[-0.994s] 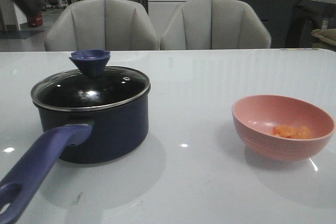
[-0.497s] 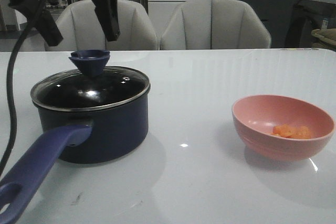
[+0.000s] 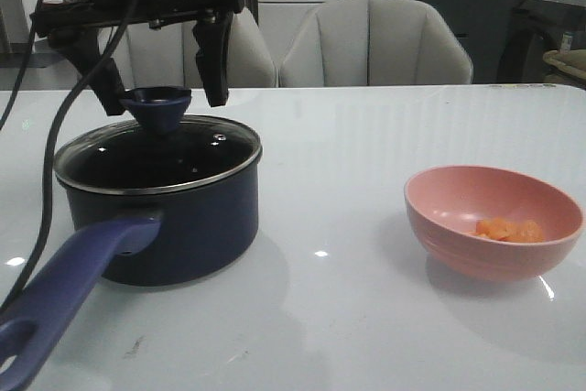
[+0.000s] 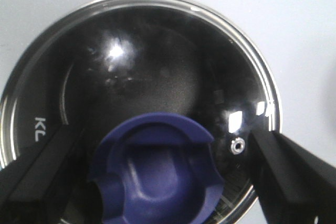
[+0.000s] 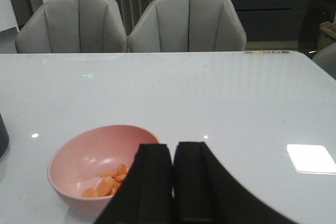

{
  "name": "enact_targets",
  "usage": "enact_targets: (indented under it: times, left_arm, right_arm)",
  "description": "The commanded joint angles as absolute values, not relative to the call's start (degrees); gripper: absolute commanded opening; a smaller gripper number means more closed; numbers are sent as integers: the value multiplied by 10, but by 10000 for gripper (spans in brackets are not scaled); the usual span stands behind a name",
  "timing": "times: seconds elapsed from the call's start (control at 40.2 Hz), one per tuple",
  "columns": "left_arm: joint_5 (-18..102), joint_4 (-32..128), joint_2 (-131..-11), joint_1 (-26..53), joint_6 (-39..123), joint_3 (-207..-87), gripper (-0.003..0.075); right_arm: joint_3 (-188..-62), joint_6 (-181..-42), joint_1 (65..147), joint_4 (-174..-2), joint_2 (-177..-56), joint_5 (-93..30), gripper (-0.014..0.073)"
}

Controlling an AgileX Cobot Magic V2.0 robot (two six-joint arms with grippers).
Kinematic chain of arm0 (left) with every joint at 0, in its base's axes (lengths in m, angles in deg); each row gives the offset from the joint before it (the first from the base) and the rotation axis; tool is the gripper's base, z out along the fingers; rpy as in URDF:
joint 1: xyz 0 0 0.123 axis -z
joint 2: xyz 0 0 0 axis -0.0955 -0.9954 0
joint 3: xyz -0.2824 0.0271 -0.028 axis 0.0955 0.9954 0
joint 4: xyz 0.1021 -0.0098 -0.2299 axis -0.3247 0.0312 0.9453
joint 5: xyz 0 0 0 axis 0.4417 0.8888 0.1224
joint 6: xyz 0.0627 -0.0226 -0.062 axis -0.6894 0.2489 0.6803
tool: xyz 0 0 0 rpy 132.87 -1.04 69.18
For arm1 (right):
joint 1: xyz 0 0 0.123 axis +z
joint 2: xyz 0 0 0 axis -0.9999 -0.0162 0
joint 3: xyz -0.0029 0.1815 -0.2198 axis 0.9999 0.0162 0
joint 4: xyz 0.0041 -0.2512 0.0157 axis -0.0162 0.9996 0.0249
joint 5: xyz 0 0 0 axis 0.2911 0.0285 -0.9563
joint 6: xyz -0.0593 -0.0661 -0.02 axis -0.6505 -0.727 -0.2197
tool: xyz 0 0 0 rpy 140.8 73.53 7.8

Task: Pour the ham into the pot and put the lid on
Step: 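Lower the left gripper onto the blue lid knob and grasp it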

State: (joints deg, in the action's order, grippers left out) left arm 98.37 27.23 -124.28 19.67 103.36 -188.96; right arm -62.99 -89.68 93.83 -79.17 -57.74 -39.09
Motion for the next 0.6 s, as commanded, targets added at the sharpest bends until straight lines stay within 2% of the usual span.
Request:
enact_targets:
  times: [0.0,0.273,0.572]
  left_arm:
    - [995,268,-1224,200,1048,-1912,638]
    - [1004,264,-1237,200,1055,-1913,625]
    - [1009,291,-1254,202,1055,-1913,419]
  right_arm:
    - [-626,-898,935,-785,-566,-438,152]
    - [-626,-898,935,-785,-566,-438,152]
    - [-626,-898,935,-785,-566,-438,152]
